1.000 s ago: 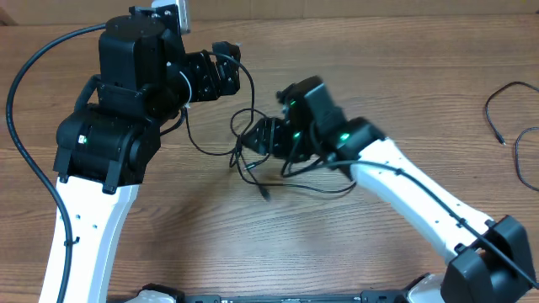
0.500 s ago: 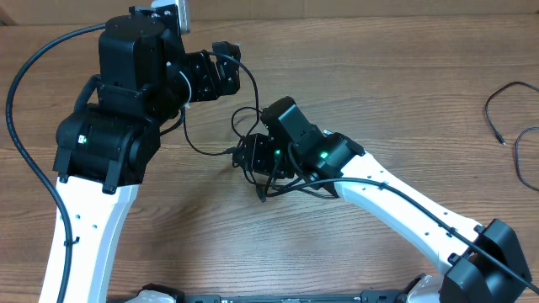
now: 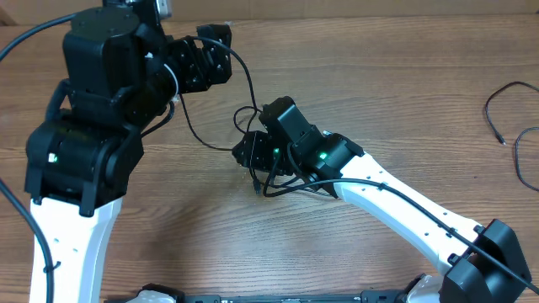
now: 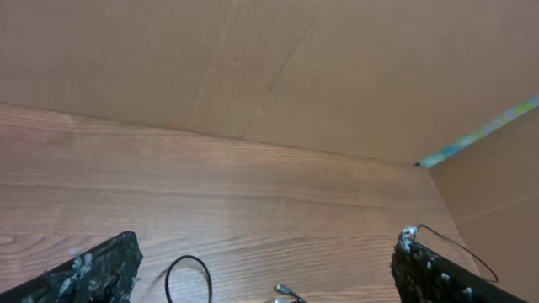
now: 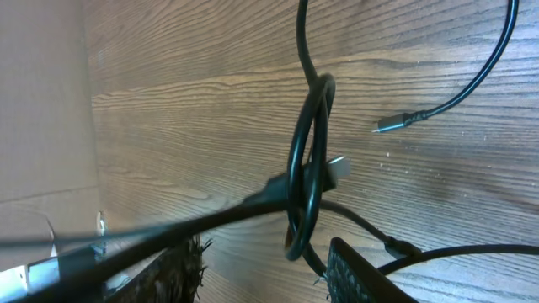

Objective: Untangle cables
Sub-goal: 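Pull the grippers apart, stretching the cable between them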

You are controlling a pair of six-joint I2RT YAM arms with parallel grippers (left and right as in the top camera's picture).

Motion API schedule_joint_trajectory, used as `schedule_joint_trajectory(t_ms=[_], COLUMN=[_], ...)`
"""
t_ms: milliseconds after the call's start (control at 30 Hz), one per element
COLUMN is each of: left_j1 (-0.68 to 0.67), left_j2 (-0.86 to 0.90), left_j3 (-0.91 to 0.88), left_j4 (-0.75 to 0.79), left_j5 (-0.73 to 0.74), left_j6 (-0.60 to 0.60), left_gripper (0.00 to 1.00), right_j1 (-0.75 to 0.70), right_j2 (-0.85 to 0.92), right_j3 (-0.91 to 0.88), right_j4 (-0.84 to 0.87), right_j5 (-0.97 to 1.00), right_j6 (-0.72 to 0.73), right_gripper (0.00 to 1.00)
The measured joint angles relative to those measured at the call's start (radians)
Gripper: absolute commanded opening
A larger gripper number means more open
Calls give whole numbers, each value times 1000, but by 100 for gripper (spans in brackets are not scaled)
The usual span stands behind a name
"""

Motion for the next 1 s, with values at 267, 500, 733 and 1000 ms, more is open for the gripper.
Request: schedule_joint_trajectory(t_ms=[267,500,733,1000], left_j1=[0,0,0,3], left_j2=[0,0,0,0], left_j3=[0,9,11,13], left_j4=[-6,-7,-22,-23], left_j5=[-20,-49,-56,-60], left_j6=[-1,-1,-1,-1], left_gripper=[93,93,94,95], right_j1=[0,0,0,2], right_j2=[0,16,76,129], right_j3=[-3,-3,-3,-4], right_j4=[0,0,16,116], right_j5=[31,48,40,29], right_j6=[-11,-24,-26,-34], right_gripper=[39,38,41,4])
